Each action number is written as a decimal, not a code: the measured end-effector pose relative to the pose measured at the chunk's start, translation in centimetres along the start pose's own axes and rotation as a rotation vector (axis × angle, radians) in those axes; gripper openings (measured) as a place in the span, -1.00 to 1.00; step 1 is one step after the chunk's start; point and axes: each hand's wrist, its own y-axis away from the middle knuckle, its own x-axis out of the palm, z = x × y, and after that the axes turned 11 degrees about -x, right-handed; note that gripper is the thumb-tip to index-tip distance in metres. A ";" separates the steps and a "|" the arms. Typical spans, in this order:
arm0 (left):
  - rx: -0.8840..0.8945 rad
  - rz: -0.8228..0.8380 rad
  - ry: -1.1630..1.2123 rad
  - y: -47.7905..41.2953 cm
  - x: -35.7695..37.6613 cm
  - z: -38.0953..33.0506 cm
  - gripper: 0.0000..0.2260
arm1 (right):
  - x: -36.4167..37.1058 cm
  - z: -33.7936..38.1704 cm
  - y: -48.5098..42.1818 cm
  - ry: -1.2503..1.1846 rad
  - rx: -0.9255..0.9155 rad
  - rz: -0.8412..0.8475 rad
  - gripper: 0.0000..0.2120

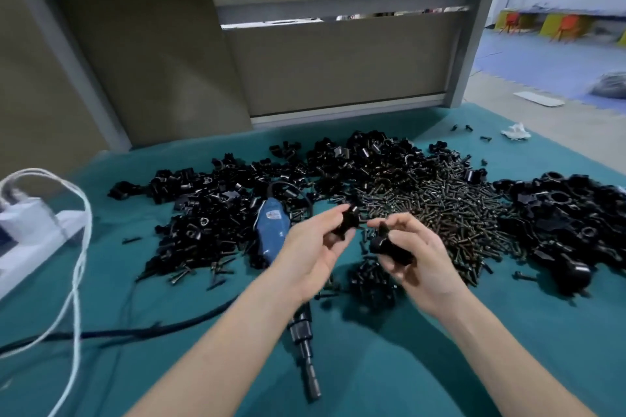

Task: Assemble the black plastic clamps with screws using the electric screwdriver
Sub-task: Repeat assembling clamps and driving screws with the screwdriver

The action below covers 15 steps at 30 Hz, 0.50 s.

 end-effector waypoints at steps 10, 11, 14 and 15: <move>0.247 0.142 -0.405 3.9 -3.1 4.9 -0.57 | 1.3 -0.2 1.2 0.021 0.004 0.117 -0.88; 0.303 0.126 -0.525 3.7 -3.4 5.1 -0.55 | 1.3 -0.2 1.1 0.010 0.014 0.120 -0.88; 0.414 0.121 -0.673 3.4 -3.9 5.2 -0.52 | 1.3 -0.1 1.1 -0.025 0.024 0.146 -0.93; 0.445 0.098 -0.697 3.4 -4.0 5.2 -0.51 | 1.2 -0.2 1.2 -0.037 0.031 0.152 -0.91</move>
